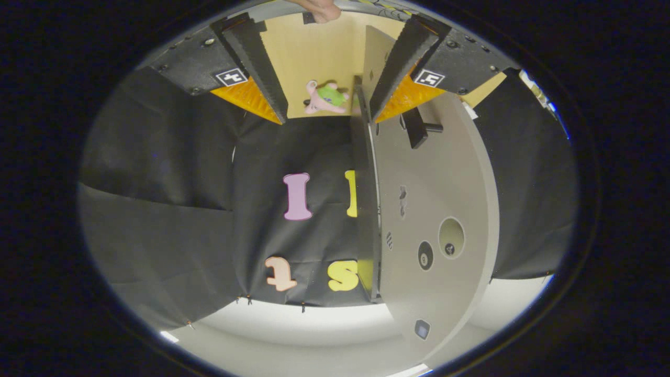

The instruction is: Open the shoe cabinet door, grab the shoes and put them into the shoe cabinet, then close the shoe cabinet door.

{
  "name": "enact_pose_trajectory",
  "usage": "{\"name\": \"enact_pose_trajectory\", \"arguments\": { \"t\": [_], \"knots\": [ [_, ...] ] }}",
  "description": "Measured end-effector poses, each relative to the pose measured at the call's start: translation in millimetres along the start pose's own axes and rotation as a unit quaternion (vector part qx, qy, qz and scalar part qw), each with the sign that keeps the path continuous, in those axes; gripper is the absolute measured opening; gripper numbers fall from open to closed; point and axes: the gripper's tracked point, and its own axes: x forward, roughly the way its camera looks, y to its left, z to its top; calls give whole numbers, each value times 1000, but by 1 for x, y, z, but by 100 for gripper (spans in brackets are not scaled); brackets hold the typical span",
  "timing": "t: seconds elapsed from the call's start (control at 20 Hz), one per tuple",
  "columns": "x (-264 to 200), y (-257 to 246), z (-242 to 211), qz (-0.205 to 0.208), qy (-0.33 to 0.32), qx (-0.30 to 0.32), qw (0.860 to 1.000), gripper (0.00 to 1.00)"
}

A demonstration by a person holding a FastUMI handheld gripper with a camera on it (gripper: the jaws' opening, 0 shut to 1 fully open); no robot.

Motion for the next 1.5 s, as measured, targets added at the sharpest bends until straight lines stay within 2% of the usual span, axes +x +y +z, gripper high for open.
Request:
{"name": "enact_pose_trajectory", "arguments": {
  "t": [0.15, 0.35, 0.55, 0.8, 1.2, 1.5],
  "knots": [
    [7, 21, -11, 26, 11, 1, 1000, 98],
    [3, 27, -10, -5, -5, 17, 1000, 95],
    [0, 37, -11, -24, -6, 7, 1000, 91],
    [-3, 61, -11, -17, -7, 3, 1000, 92],
    [2, 144, -17, 25, 8, 18, 1000, 92],
    [23, 210, -18, 25, 20, 19, 999, 92]
  ]
}}
